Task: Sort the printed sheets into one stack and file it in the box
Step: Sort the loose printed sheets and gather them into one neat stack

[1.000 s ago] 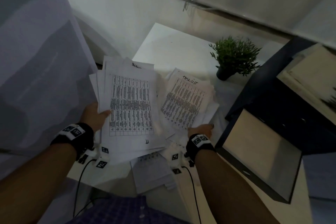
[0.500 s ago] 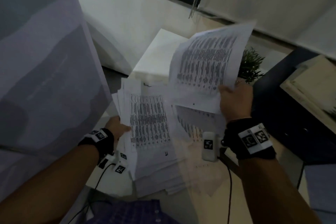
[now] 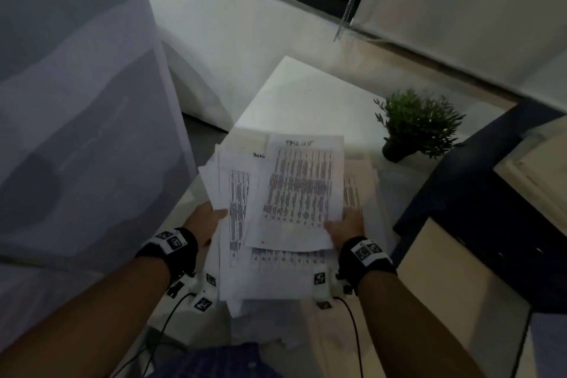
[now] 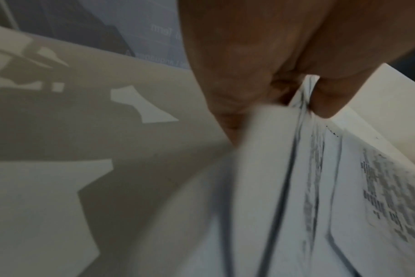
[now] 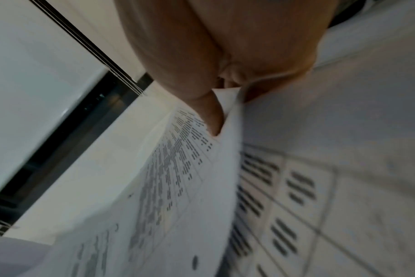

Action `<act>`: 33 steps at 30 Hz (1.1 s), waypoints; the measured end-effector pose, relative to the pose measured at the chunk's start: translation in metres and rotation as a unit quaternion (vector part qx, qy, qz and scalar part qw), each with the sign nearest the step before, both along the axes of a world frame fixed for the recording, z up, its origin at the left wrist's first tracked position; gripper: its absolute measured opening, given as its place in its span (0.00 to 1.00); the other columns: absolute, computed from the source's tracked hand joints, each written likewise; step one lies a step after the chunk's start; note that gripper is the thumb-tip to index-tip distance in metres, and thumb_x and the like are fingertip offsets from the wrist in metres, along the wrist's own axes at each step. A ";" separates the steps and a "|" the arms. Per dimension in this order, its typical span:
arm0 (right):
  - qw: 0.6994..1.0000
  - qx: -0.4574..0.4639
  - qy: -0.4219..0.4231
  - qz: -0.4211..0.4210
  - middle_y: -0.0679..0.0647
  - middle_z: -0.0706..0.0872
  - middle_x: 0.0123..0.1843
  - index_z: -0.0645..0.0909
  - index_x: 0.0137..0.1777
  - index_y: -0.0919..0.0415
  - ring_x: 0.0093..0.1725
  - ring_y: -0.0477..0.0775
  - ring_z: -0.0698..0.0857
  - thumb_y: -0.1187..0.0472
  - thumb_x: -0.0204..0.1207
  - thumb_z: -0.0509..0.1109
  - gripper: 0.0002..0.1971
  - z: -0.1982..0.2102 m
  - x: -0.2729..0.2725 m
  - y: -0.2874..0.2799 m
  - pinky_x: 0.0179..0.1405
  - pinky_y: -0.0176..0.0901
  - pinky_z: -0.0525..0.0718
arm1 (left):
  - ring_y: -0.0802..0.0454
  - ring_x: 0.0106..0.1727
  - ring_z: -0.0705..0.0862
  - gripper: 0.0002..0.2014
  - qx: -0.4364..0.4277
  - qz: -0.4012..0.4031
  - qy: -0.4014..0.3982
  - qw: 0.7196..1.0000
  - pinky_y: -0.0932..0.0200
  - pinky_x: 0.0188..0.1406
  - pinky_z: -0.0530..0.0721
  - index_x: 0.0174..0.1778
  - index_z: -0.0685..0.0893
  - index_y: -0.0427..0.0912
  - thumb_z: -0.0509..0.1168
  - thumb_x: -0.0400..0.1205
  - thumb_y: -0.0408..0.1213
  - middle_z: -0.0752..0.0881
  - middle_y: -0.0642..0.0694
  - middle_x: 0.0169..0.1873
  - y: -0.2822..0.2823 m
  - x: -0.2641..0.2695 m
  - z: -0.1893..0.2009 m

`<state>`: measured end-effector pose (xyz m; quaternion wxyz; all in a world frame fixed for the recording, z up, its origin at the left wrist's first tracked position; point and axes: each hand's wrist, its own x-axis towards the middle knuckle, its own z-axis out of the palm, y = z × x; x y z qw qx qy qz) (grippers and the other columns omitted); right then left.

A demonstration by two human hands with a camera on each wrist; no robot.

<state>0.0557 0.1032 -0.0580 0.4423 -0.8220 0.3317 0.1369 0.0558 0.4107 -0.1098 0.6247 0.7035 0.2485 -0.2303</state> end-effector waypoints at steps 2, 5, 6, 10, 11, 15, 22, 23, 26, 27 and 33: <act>0.999 -0.020 0.005 0.025 0.62 0.88 0.62 0.81 0.66 0.68 0.54 0.60 0.87 0.72 0.76 0.72 0.18 -0.004 0.001 0.005 0.56 0.44 0.84 | 0.42 0.62 0.86 0.29 -0.001 0.021 -0.016 1.000 0.37 0.71 0.78 0.66 0.85 0.43 0.68 0.74 0.58 0.88 0.44 0.61 0.001 0.003 -0.010; 0.993 -0.026 0.000 0.115 0.62 0.87 0.61 0.79 0.67 0.67 0.49 0.55 0.83 0.70 0.77 0.70 0.18 -0.002 0.001 0.026 0.51 0.40 0.82 | 0.45 0.66 0.82 0.32 0.046 0.002 -0.042 0.998 0.45 0.73 0.75 0.71 0.81 0.41 0.69 0.76 0.58 0.84 0.47 0.64 -0.010 0.001 0.011; 0.990 -0.012 0.011 0.141 0.61 0.86 0.63 0.78 0.69 0.65 0.51 0.56 0.84 0.71 0.78 0.70 0.20 -0.002 0.001 0.032 0.53 0.40 0.82 | 0.45 0.66 0.81 0.29 0.069 -0.017 -0.053 0.996 0.48 0.72 0.75 0.73 0.78 0.39 0.70 0.79 0.51 0.83 0.46 0.65 -0.016 0.000 0.018; 0.992 -0.054 0.026 0.111 0.57 0.79 0.73 0.69 0.79 0.62 0.69 0.61 0.81 0.58 0.73 0.76 0.35 -0.012 0.016 0.014 0.68 0.48 0.80 | 0.41 0.66 0.81 0.24 0.145 -0.056 -0.086 0.984 0.52 0.66 0.76 0.74 0.75 0.36 0.69 0.81 0.31 0.81 0.39 0.69 -0.021 0.001 0.017; 0.988 -0.129 0.032 0.081 0.58 0.78 0.75 0.68 0.80 0.60 0.71 0.64 0.80 0.54 0.69 0.77 0.39 -0.013 0.021 0.000 0.70 0.53 0.80 | 0.41 0.67 0.80 0.24 0.151 -0.050 -0.091 0.983 0.53 0.65 0.75 0.74 0.75 0.36 0.68 0.82 0.30 0.81 0.38 0.70 -0.019 0.001 0.016; 0.952 -0.268 0.143 0.027 0.65 0.61 0.84 0.52 0.86 0.64 0.81 0.71 0.65 0.46 0.73 0.77 0.50 -0.019 0.032 -0.062 0.79 0.64 0.68 | 0.38 0.72 0.76 0.27 0.153 -0.012 -0.096 0.983 0.51 0.72 0.71 0.78 0.70 0.37 0.67 0.83 0.34 0.77 0.39 0.72 0.001 0.004 0.019; 0.943 -0.251 0.198 0.096 0.66 0.73 0.73 0.67 0.75 0.66 0.68 0.69 0.78 0.30 0.54 0.82 0.57 -0.031 0.037 -0.076 0.65 0.60 0.82 | 0.36 0.67 0.81 0.25 0.162 0.045 -0.115 0.979 0.39 0.70 0.77 0.73 0.76 0.32 0.71 0.80 0.31 0.82 0.35 0.67 0.040 0.007 0.019; 0.946 -0.249 0.183 0.095 0.67 0.74 0.73 0.65 0.76 0.67 0.69 0.69 0.79 0.34 0.57 0.83 0.55 -0.028 0.037 -0.075 0.64 0.58 0.82 | 0.36 0.66 0.82 0.24 0.162 0.047 -0.114 0.979 0.38 0.69 0.77 0.72 0.77 0.32 0.71 0.80 0.30 0.83 0.34 0.66 0.042 0.005 0.020; 0.969 -0.216 0.108 0.060 0.68 0.80 0.69 0.68 0.73 0.69 0.63 0.70 0.83 0.53 0.71 0.81 0.37 -0.022 0.036 -0.072 0.57 0.55 0.85 | 0.37 0.67 0.81 0.24 0.150 0.054 -0.125 0.979 0.36 0.71 0.76 0.72 0.77 0.32 0.72 0.79 0.29 0.83 0.35 0.67 0.045 0.002 0.018; 0.973 -0.212 0.075 0.054 0.68 0.82 0.67 0.70 0.70 0.69 0.61 0.70 0.85 0.58 0.75 0.77 0.29 -0.022 0.036 -0.073 0.54 0.54 0.86 | 0.37 0.67 0.81 0.25 0.149 0.059 -0.122 0.979 0.36 0.72 0.75 0.72 0.77 0.33 0.72 0.79 0.29 0.83 0.36 0.67 0.045 0.001 0.018; 0.976 -0.210 0.037 0.041 0.72 0.80 0.68 0.74 0.71 0.73 0.65 0.73 0.82 0.65 0.86 0.63 0.17 0.000 0.029 -0.063 0.63 0.58 0.80 | 0.36 0.68 0.80 0.24 0.125 0.075 -0.106 0.984 0.41 0.70 0.75 0.73 0.76 0.33 0.71 0.80 0.30 0.82 0.36 0.67 0.041 -0.002 0.015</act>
